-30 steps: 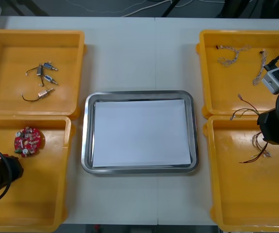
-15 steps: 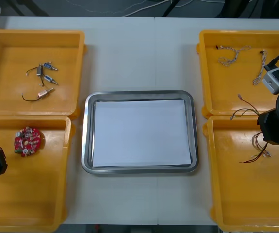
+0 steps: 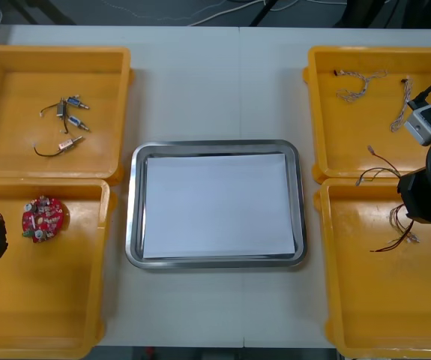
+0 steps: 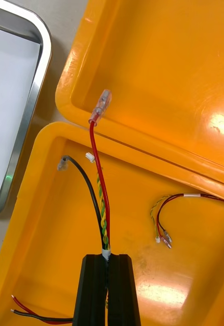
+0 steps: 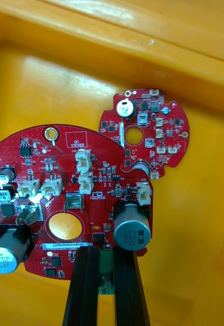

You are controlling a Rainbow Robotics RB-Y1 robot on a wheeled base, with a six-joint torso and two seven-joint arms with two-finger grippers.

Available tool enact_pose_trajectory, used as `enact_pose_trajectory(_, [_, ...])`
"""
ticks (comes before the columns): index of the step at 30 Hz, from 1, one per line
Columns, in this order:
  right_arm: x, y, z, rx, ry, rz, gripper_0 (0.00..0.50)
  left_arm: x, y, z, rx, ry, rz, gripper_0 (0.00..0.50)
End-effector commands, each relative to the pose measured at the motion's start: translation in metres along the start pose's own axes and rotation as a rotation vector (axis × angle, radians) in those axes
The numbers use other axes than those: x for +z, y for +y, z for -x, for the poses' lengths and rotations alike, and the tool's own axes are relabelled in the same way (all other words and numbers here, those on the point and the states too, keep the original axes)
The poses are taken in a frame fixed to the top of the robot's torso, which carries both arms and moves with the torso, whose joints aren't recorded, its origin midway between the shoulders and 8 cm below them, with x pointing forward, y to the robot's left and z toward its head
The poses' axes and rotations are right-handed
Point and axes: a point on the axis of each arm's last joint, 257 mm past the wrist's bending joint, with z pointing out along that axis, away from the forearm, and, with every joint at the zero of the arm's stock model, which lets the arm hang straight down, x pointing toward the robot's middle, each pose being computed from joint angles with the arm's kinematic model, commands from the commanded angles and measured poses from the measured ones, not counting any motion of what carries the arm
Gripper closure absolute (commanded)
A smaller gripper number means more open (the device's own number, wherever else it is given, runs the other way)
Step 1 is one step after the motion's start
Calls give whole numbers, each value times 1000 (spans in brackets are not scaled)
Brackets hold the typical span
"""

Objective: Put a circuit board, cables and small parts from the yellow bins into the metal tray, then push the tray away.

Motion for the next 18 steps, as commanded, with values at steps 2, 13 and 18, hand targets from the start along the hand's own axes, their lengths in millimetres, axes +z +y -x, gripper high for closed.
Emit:
enact_pose_trajectory(2, [-7,-9,6,-24,-7,-42,500,-26,-17,33,189,-69,-6,500])
enact_pose_trajectory(13, [-7,-9,6,-24,-7,-42,500,-31,-66,55,233,-94,-85,500])
enact_pose_trajectory(18, [-7,-9,6,-24,-7,-42,500,-30,-87,50,235,-51,-139,500])
